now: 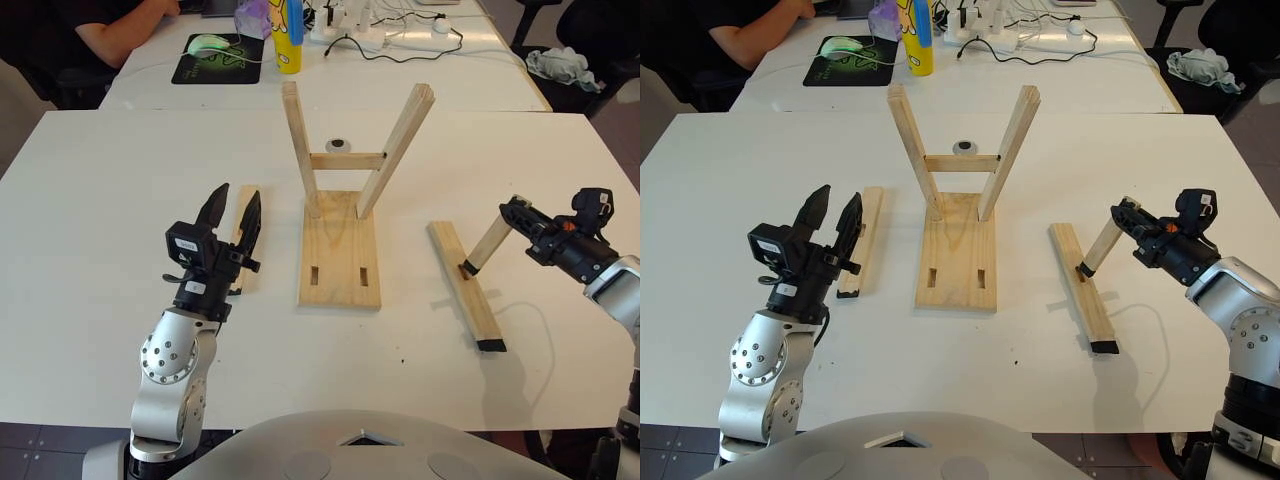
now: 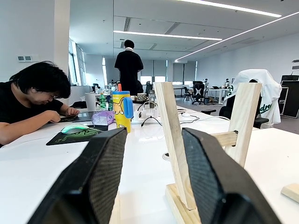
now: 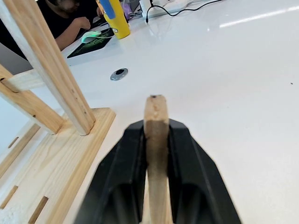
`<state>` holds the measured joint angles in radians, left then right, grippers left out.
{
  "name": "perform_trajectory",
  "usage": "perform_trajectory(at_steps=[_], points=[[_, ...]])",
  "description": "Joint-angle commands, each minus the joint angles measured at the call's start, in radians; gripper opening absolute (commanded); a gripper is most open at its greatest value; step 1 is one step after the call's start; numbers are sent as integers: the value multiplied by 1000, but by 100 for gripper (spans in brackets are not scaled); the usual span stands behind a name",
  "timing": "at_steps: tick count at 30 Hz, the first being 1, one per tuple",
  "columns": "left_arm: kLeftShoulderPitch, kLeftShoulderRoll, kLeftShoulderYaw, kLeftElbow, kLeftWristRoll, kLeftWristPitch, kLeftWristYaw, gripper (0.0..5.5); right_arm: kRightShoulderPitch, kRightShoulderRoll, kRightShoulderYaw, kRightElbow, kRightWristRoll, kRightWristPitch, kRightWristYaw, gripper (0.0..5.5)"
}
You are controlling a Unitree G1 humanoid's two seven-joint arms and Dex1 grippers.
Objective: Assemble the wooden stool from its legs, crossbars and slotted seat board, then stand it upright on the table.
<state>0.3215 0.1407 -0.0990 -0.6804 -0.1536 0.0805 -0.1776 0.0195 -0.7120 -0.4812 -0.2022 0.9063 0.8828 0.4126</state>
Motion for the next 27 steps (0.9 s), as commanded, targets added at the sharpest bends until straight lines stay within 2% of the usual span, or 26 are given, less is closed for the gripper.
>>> perform_trajectory(at_steps=[1, 8, 13, 18, 27], points=[[5, 3, 0, -13, 4, 8, 2, 217, 13, 7, 17, -19, -22, 21, 1, 44], [-4, 9, 3, -16, 4, 21, 0, 217, 44, 45, 49, -80, -56, 4, -22, 44], [-27, 18, 5, -16, 0, 42, -8, 217, 115, 126, 78, -178, -123, -75, -67, 44], [-56, 35, 6, -10, -8, 63, -29, 217, 181, 226, 114, -225, -202, -218, -80, 44], [-149, 76, 25, 32, -54, 103, -93, 217, 193, 403, 208, -125, -362, -516, -87, 44]])
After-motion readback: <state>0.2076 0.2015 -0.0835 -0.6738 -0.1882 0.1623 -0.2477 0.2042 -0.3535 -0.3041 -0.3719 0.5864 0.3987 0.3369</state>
